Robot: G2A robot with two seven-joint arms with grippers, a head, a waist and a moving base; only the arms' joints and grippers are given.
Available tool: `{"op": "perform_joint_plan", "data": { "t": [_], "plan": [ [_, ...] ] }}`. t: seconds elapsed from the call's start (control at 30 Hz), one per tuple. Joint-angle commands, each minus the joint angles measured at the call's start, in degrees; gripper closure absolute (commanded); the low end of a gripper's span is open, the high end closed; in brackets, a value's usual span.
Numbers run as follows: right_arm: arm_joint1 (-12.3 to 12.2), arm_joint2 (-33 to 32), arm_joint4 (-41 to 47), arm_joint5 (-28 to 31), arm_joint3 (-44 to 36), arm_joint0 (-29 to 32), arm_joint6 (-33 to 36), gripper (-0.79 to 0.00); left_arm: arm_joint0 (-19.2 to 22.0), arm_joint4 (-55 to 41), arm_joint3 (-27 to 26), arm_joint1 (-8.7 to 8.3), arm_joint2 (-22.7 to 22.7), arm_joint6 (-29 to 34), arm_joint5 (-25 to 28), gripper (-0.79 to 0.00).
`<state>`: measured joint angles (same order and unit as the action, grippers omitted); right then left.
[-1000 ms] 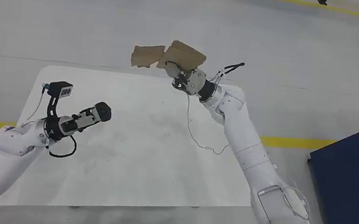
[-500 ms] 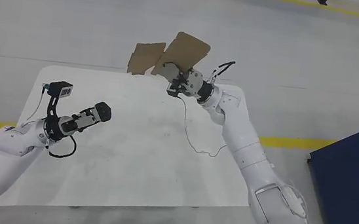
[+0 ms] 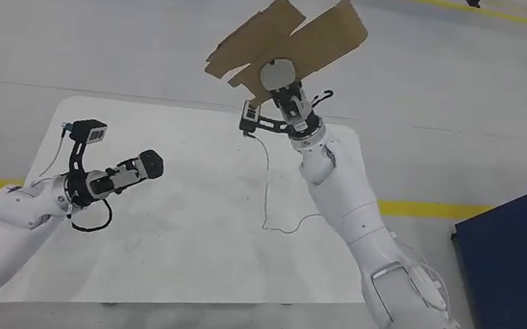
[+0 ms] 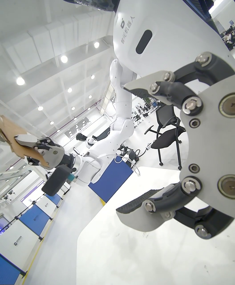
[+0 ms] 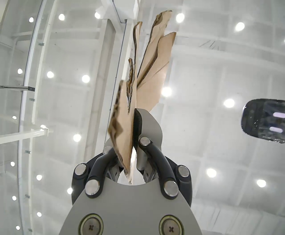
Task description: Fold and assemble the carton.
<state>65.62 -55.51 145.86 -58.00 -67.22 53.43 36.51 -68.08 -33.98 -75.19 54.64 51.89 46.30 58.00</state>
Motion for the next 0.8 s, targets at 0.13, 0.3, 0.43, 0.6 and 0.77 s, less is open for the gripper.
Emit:
{"op": "perform_joint_plan", "data": {
  "t": [0.13,0.3,0.43,0.6,0.77],
  "plan": [
    [-1.0,-0.4,8.6,0.0,-2.7,0.7,1.4,0.0,0.0,0.0,0.0,0.0,0.0,0.0,0.0,-0.785],
    [-1.6,-0.9,9.0,0.0,-2.4,0.9,1.8,0.0,0.0,0.0,0.0,0.0,0.0,0.0,0.0,-0.785],
    [-2.2,-4.9,-4.3,2.5,0.8,-0.7,4.5,0.0,0.0,0.0,0.0,0.0,0.0,0.0,0.0,-0.785],
    [-2.3,-6.9,-42.7,30.3,-0.3,1.6,26.9,0.0,0.0,0.0,0.0,0.0,0.0,0.0,0.0,-0.785],
    [-2.4,-7.2,-60.3,47.1,3.0,0.8,34.4,0.0,0.0,0.0,0.0,0.0,0.0,0.0,0.0,-0.785]
  ]
}}
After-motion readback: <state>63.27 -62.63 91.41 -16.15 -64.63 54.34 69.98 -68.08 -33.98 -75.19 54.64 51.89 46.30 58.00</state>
